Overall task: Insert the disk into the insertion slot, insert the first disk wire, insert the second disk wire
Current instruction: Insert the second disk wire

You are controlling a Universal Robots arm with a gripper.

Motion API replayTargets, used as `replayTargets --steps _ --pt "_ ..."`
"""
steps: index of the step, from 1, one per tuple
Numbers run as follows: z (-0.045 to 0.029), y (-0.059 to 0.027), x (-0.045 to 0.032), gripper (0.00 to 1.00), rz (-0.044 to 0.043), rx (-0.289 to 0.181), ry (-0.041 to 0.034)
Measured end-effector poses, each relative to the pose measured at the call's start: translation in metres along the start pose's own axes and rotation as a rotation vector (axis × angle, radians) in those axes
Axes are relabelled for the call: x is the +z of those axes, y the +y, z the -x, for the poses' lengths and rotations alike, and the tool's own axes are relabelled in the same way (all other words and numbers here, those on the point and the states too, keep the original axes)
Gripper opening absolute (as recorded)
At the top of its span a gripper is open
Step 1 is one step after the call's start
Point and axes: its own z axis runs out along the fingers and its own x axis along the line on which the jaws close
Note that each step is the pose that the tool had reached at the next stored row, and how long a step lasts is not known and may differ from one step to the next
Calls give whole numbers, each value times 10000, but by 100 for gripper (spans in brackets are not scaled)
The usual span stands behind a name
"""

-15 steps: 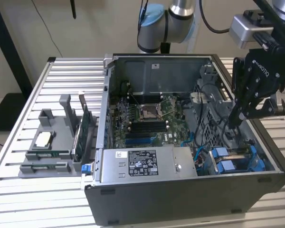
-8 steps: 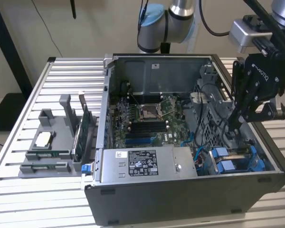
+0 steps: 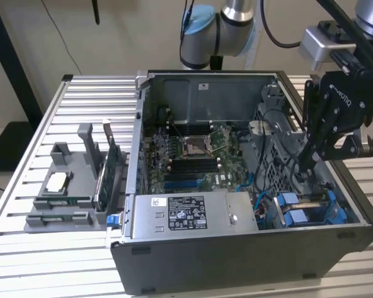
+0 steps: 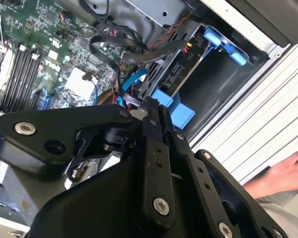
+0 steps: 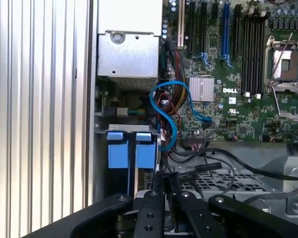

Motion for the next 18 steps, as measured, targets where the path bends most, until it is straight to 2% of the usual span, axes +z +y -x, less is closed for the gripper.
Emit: replayTargets --steps 12,18 --pt "-31 -13 30 16 0 -1 1" --pt "-83 -32 61 16 -1 -1 -48"
